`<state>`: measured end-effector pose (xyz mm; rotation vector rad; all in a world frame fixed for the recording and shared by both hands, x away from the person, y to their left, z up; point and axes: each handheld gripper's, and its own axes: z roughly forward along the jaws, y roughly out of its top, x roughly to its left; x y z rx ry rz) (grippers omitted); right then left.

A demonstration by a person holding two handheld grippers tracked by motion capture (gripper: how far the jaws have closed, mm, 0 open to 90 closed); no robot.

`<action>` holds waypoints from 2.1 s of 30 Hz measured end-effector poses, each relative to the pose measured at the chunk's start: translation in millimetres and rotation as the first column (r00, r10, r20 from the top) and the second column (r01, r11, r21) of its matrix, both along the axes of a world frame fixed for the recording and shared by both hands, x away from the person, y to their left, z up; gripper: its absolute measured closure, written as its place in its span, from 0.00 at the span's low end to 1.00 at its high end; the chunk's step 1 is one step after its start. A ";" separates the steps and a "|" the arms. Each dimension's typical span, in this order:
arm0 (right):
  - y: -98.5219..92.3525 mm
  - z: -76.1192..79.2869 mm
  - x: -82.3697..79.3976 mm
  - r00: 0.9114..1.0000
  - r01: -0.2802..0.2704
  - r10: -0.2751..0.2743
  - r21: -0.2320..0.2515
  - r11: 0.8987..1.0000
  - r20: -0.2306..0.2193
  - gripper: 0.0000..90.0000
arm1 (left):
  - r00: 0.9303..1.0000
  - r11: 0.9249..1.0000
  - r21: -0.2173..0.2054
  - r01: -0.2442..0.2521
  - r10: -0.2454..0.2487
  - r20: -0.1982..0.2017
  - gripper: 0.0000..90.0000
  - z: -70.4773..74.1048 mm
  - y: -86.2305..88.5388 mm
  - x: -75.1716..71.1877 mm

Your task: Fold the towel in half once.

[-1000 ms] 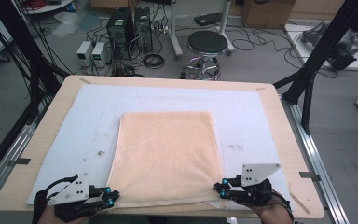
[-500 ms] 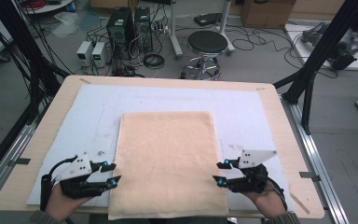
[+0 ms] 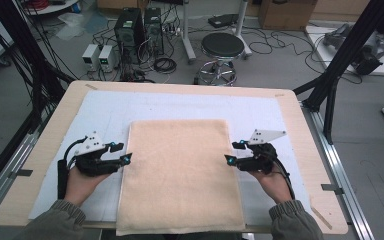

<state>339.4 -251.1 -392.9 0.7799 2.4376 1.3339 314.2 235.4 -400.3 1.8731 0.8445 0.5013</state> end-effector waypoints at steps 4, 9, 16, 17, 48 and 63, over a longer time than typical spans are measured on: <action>3.0 0.2 31.0 0.999 0.042 -0.042 -0.007 0.999 0.002 0.44 | 0.996 0.996 -0.005 -0.093 0.093 -0.012 0.57 -7.2 5.3 31.3; 12.1 0.5 62.3 0.996 0.084 -0.083 -0.013 0.996 0.015 0.43 | 0.985 0.985 -0.062 -0.164 0.160 -0.063 0.60 -14.0 7.1 67.8; 14.2 -22.7 93.3 0.985 0.166 -0.169 -0.073 0.983 -0.032 0.41 | 0.972 0.980 -0.012 -0.197 0.194 -0.131 0.56 -30.2 1.7 97.6; 13.1 -26.0 95.5 0.983 0.173 -0.176 -0.077 0.982 -0.043 0.41 | 0.969 0.977 -0.029 -0.210 0.205 -0.139 0.56 -32.2 2.8 99.2; 25.2 -35.7 120.1 0.966 0.200 -0.213 -0.100 0.975 -0.144 0.93 | 0.952 0.968 0.155 -0.198 0.227 -0.203 0.93 -28.3 -41.0 146.6; 13.1 -24.4 113.7 0.964 0.246 -0.245 -0.003 0.969 -0.105 0.43 | 0.962 0.980 0.087 -0.177 0.192 -0.197 0.54 -10.8 -29.0 139.7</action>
